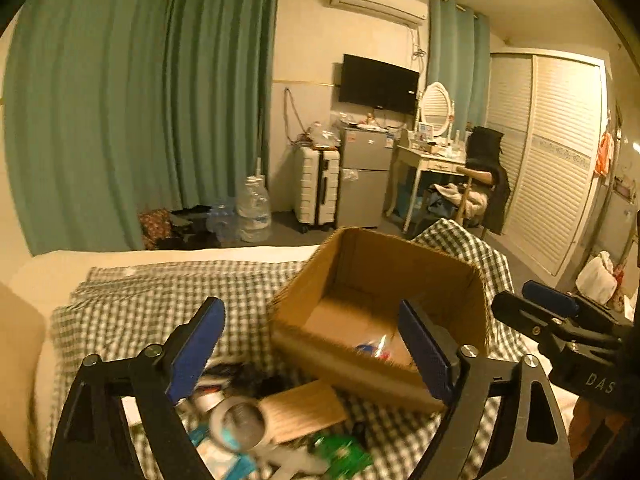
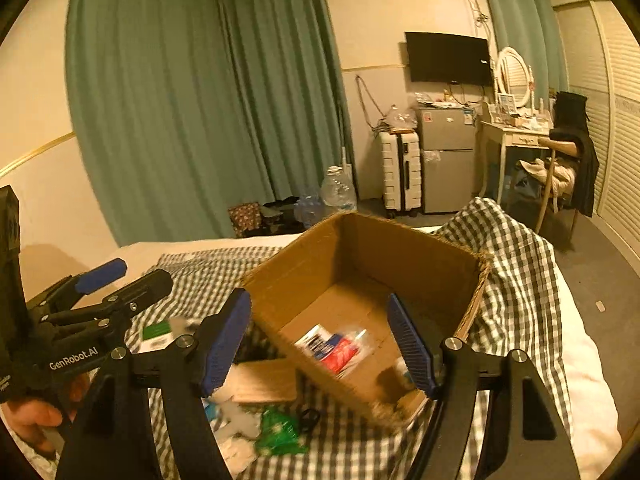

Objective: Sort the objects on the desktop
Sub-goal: 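Withdraw both tools from the box back over the item pile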

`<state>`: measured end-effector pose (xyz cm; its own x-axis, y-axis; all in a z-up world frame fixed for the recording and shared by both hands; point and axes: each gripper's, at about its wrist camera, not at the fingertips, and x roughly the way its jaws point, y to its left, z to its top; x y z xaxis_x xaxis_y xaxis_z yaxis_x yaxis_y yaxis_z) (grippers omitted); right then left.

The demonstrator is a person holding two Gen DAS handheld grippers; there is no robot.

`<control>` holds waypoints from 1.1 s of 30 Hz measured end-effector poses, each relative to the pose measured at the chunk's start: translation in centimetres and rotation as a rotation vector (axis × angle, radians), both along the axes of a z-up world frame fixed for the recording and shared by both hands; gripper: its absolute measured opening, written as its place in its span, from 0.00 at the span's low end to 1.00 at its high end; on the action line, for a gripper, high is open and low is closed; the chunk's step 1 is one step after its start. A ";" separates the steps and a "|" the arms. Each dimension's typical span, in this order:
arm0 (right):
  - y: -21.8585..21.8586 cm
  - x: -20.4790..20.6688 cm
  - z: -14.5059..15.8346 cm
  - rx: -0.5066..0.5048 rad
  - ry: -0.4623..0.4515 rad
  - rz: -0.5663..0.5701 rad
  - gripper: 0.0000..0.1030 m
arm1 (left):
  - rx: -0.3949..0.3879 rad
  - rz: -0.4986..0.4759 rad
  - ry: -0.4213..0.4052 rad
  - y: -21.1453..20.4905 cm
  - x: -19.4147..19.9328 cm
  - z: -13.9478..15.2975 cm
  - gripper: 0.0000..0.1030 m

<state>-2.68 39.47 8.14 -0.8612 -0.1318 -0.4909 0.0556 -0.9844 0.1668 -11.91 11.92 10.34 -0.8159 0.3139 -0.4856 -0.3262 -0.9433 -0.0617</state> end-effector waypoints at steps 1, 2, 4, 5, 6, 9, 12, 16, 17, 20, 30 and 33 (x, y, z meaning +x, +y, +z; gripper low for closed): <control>-0.7 0.5 -0.1 0.003 -0.004 0.011 0.68 | 0.002 0.009 0.000 -1.0 0.8 0.0 0.90; -1.2 1.0 -0.2 0.005 -0.007 0.017 0.68 | 0.001 0.015 -0.001 -1.8 1.5 -0.2 0.91; -2.3 1.9 -0.7 0.008 -0.014 0.031 0.68 | -0.015 0.039 -0.005 -3.7 3.0 -1.0 0.91; -2.8 2.3 -1.1 0.006 -0.019 0.039 0.68 | -0.025 0.052 -0.005 -4.4 3.4 -1.4 0.93; -3.3 2.7 -1.7 0.004 -0.025 0.051 0.69 | -0.037 0.072 -0.003 -5.6 4.2 -2.1 0.98; -4.8 3.4 -3.4 0.014 -0.039 0.072 0.87 | -0.039 0.116 -0.006 -7.8 5.5 -4.0 1.00; -6.1 3.6 -5.4 0.029 -0.044 0.067 0.92 | -0.036 0.163 -0.043 -9.5 6.4 -6.8 1.00; -7.4 2.8 -8.8 0.027 -0.084 0.066 0.94 | -0.028 0.171 -0.114 -10.1 6.7 -11.2 1.00; -7.7 2.6 -9.9 0.029 -0.095 0.064 0.94 | -0.031 0.170 -0.124 -10.1 6.8 -12.2 1.00; -8.0 2.4 -13.1 0.046 -0.119 0.042 0.94 | -0.057 0.172 -0.140 -9.9 6.8 -15.5 1.00; -6.7 0.3 -17.3 0.040 -0.206 -0.007 0.94 | -0.040 0.228 -0.228 -11.0 5.4 -19.9 1.00; -6.8 -0.5 -17.9 0.062 -0.210 -0.017 0.94 | -0.034 0.243 -0.263 -11.5 4.6 -20.8 1.00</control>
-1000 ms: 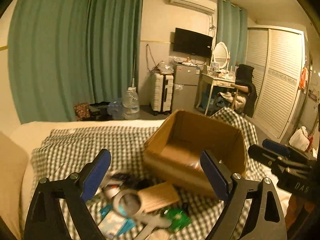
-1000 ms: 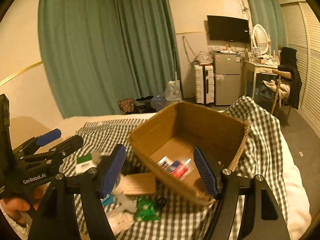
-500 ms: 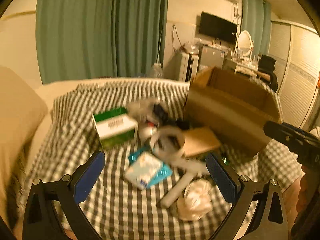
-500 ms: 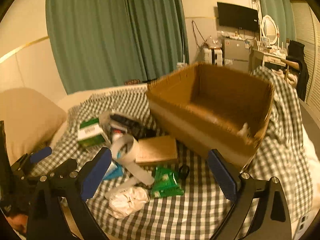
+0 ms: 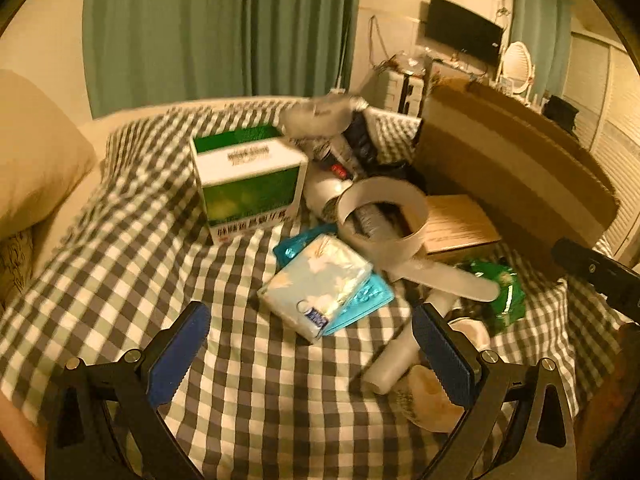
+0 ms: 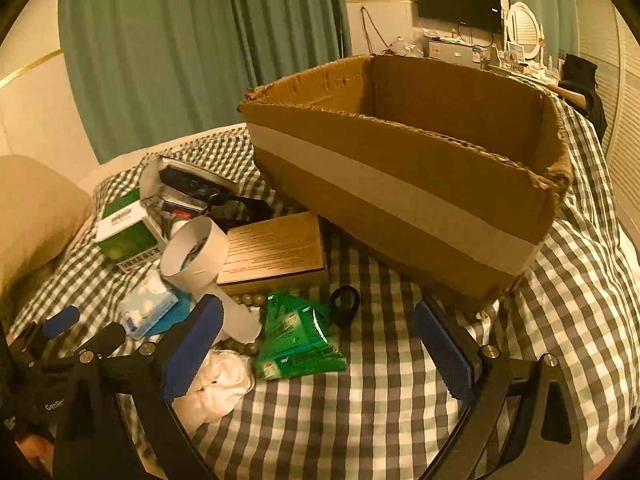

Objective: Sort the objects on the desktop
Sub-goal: 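Withdraw both tools from the box back over the item pile, then grasp the green medicine packet with right tool while left tool grasps floral tissue pack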

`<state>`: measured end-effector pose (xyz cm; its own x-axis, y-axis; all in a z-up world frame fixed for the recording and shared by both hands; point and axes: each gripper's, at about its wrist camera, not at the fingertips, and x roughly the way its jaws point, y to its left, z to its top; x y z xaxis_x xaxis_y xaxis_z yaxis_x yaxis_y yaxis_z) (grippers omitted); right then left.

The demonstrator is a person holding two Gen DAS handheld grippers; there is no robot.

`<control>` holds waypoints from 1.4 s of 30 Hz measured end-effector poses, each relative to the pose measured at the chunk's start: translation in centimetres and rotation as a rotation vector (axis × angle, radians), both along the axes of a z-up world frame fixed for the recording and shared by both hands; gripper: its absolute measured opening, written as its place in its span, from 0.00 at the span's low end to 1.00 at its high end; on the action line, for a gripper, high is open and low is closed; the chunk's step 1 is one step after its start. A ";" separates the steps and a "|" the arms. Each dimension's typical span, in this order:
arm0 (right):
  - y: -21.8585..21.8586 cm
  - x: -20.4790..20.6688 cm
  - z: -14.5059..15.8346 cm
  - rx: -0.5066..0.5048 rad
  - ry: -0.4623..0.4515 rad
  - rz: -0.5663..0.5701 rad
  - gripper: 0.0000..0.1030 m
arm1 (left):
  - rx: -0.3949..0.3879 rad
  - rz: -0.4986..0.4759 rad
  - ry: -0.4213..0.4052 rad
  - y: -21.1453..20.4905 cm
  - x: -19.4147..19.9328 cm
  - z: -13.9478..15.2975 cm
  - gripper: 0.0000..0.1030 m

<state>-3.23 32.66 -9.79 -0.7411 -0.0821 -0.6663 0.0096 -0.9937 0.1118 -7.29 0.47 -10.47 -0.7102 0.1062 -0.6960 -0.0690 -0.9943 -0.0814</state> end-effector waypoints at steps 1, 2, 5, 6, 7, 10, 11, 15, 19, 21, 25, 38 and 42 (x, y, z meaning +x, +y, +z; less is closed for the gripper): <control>-0.1 -0.2 -0.2 0.009 -0.003 0.003 0.94 | 0.013 0.004 -0.007 -0.1 -0.2 -0.2 1.00; -0.2 -0.4 -0.4 0.022 -0.008 0.007 0.94 | 0.023 0.007 -0.012 -0.2 -0.4 -0.3 1.00; -0.4 -1.1 -1.0 0.055 -0.011 -0.006 0.94 | 0.018 0.020 -0.019 -0.3 -1.0 -0.6 1.00; -0.4 -1.2 -1.1 0.056 -0.012 -0.013 0.94 | 0.008 0.031 -0.033 -0.4 -1.5 -0.8 1.00; -0.3 -1.5 -1.2 0.052 -0.016 -0.021 0.94 | 0.008 0.038 -0.042 -0.5 -1.8 -0.9 1.00; 0.0 -2.5 -1.9 0.056 -0.039 -0.048 0.94 | 0.049 0.065 -0.052 -1.1 -2.8 -1.2 1.00; 0.0 -2.7 -2.1 0.066 -0.045 -0.054 0.93 | 0.057 0.070 -0.052 -1.3 -3.0 -1.3 1.00; 0.0 -3.4 -3.0 0.092 -0.076 -0.063 0.91 | 0.051 0.072 -0.064 -1.4 -4.2 -2.0 1.00; -0.1 -4.0 -4.1 0.093 -0.117 -0.059 0.90 | 0.040 0.045 -0.071 -1.0 -4.9 -2.7 1.00; -0.3 -4.2 -4.7 0.088 -0.141 -0.048 0.90 | 0.036 0.029 -0.077 -0.8 -5.1 -3.0 1.00; -1.2 -4.4 -5.5 0.093 -0.174 -0.010 0.90 | 0.033 0.011 -0.080 -0.4 -5.7 -3.6 1.00; -2.6 -5.1 -7.1 0.076 -0.228 0.031 0.74 | 0.021 -0.006 -0.087 0.0 -5.6 -4.5 0.95; -3.1 -5.0 -7.0 0.084 -0.223 0.052 0.52 | 0.045 -0.029 -0.084 -0.1 -5.2 -4.2 0.69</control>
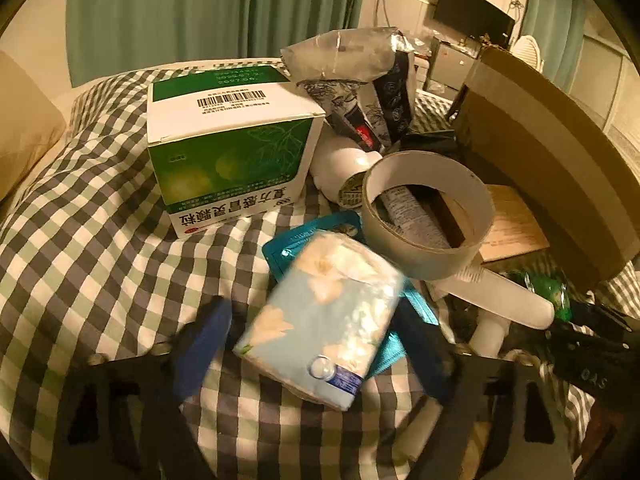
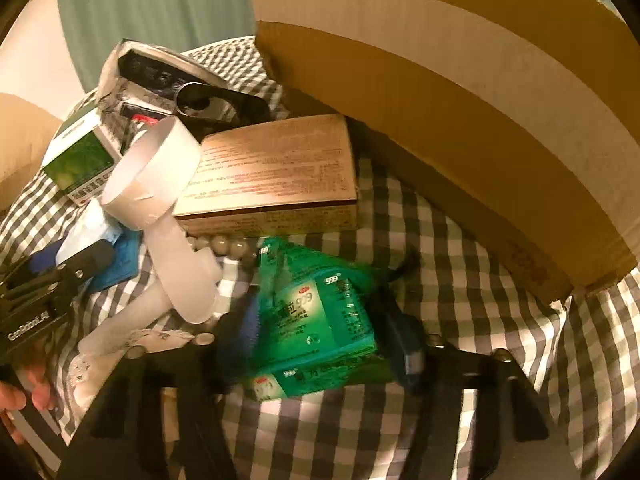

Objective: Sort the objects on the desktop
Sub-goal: 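Grasp the green medicine packet with right tool while left tool grasps floral tissue pack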

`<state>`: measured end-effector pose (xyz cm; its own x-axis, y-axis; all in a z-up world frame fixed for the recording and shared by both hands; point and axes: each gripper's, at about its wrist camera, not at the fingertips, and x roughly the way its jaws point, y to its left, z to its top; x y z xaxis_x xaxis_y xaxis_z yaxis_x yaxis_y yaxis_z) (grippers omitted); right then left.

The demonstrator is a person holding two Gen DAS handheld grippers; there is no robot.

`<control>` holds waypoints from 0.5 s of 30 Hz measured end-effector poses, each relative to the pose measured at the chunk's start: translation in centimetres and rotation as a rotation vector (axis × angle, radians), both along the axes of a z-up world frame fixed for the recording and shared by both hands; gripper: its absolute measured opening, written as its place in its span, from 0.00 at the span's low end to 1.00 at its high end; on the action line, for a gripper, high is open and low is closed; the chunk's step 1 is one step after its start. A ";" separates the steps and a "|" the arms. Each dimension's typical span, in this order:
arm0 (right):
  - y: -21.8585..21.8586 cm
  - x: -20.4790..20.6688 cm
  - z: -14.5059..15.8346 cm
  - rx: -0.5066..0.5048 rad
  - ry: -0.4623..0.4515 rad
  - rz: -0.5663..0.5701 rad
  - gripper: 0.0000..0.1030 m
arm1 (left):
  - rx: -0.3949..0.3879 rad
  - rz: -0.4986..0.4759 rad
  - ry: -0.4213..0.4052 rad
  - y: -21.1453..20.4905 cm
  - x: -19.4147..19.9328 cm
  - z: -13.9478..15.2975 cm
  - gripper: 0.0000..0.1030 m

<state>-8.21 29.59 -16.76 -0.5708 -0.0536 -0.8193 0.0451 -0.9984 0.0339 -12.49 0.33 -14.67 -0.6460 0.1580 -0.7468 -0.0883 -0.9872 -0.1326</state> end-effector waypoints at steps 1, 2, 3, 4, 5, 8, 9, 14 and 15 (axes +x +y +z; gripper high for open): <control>-0.1 0.1 0.1 0.001 0.000 0.004 0.50 | 0.001 -0.005 0.000 -0.1 0.1 0.0 0.69; -0.2 0.3 0.1 -0.002 0.000 0.008 0.49 | 0.000 -0.007 0.000 -0.1 0.3 0.1 0.65; -0.2 0.4 0.2 -0.006 0.000 0.008 0.48 | 0.001 -0.007 -0.001 -0.4 0.3 0.1 0.64; -0.2 0.6 0.4 -0.010 0.001 0.008 0.47 | 0.004 -0.004 -0.002 -0.6 0.5 0.1 0.63; -0.2 0.8 0.5 -0.013 0.002 0.009 0.47 | 0.009 -0.002 -0.004 -0.8 0.6 0.2 0.63; -0.1 1.5 1.0 -0.013 0.011 0.004 0.46 | 0.023 -0.001 -0.007 -1.3 1.3 0.6 0.62; -0.1 1.6 1.2 -0.013 0.013 0.002 0.46 | 0.025 -0.001 -0.007 -1.4 1.4 0.8 0.62; 0.1 2.2 2.0 -0.016 0.030 -0.004 0.45 | 0.033 -0.001 -0.004 -2.2 2.6 1.5 0.62; 0.1 2.3 2.0 -0.017 0.028 -0.004 0.45 | 0.039 -0.002 -0.005 -2.4 2.7 1.6 0.62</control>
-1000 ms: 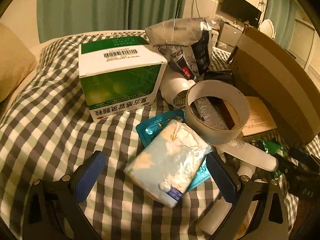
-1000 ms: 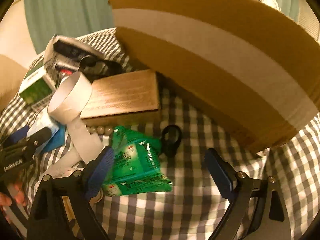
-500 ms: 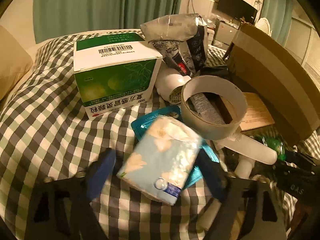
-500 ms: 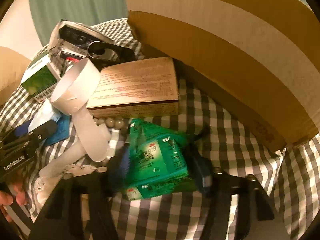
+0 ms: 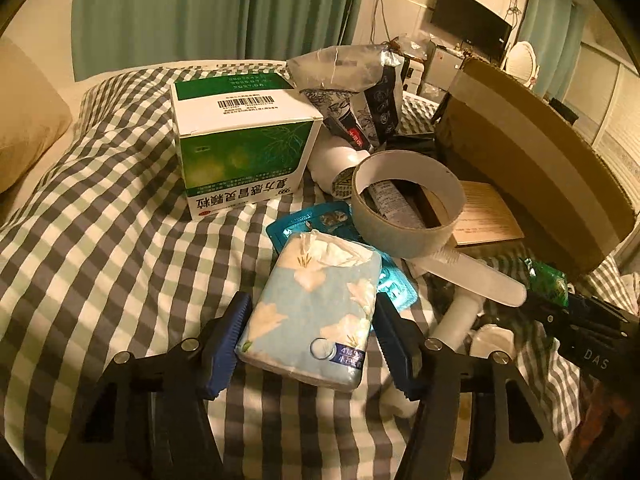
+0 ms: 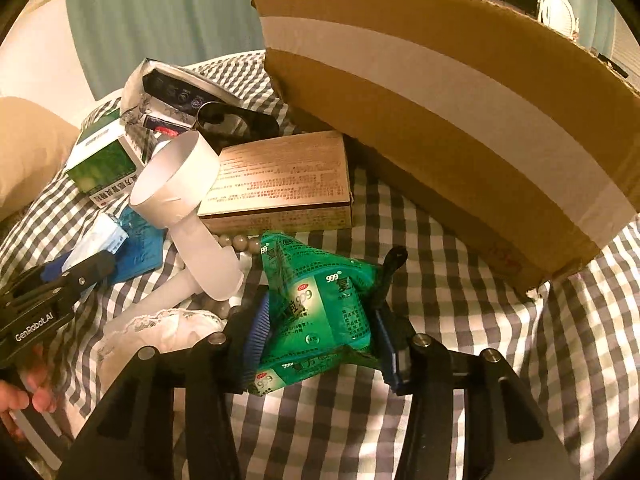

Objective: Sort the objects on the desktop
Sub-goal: 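Grasp the green medicine packet with right tool while left tool grasps floral tissue pack, then lift the packet and tissue pack and carry them over the box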

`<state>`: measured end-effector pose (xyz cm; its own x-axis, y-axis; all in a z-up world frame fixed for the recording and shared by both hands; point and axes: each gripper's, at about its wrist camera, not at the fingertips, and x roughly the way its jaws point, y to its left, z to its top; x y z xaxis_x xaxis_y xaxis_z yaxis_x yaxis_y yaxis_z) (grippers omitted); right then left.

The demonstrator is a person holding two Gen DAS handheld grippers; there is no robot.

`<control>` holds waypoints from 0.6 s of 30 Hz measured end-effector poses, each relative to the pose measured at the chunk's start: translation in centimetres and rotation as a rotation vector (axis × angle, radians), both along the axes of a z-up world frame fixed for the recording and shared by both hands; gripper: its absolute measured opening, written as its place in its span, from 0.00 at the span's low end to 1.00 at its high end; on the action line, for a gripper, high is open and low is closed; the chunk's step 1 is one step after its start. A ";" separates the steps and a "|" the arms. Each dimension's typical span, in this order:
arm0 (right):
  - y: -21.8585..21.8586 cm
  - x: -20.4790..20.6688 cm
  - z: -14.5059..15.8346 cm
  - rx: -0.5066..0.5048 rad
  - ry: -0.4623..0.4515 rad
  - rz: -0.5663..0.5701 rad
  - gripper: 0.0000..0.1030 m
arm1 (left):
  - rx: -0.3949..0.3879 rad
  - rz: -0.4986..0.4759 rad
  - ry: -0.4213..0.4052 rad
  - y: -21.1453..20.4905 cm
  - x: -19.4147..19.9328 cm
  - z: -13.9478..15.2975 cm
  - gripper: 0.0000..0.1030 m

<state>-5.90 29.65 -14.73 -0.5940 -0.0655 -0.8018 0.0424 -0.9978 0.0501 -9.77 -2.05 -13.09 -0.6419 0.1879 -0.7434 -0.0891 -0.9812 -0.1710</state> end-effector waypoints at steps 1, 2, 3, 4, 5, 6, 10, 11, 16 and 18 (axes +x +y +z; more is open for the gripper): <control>0.1 0.1 0.1 0.000 0.001 -0.002 0.45 | 0.001 0.000 0.000 -0.2 0.1 0.0 0.62; 0.2 0.2 0.2 -0.001 0.002 -0.003 0.45 | 0.000 -0.001 0.001 0.0 0.4 0.1 0.62; -0.1 -0.2 0.3 -0.001 0.001 -0.002 0.45 | -0.003 -0.006 -0.001 0.0 0.7 0.2 0.62; 0.2 -0.2 0.4 -0.002 0.002 -0.003 0.45 | -0.009 -0.011 -0.002 -0.2 0.6 0.1 0.61; 0.0 0.0 0.7 0.000 0.005 -0.003 0.45 | -0.015 -0.015 -0.004 -0.4 0.5 0.0 0.61; -0.1 0.1 0.9 0.000 0.004 -0.001 0.45 | -0.018 -0.020 -0.006 -0.2 0.4 -0.1 0.61; -0.2 0.2 1.1 0.007 0.008 0.001 0.45 | -0.006 -0.032 -0.008 0.4 1.2 0.0 0.61; 0.0 0.6 1.3 0.010 0.012 0.001 0.45 | -0.001 -0.034 -0.007 0.9 1.2 0.1 0.61; -0.1 1.6 1.7 0.031 0.018 0.023 0.45 | 0.002 -0.045 0.011 1.4 2.3 0.7 0.61; -0.2 2.0 1.9 0.027 0.024 0.025 0.45 | 0.001 -0.046 0.014 1.5 2.8 1.0 0.61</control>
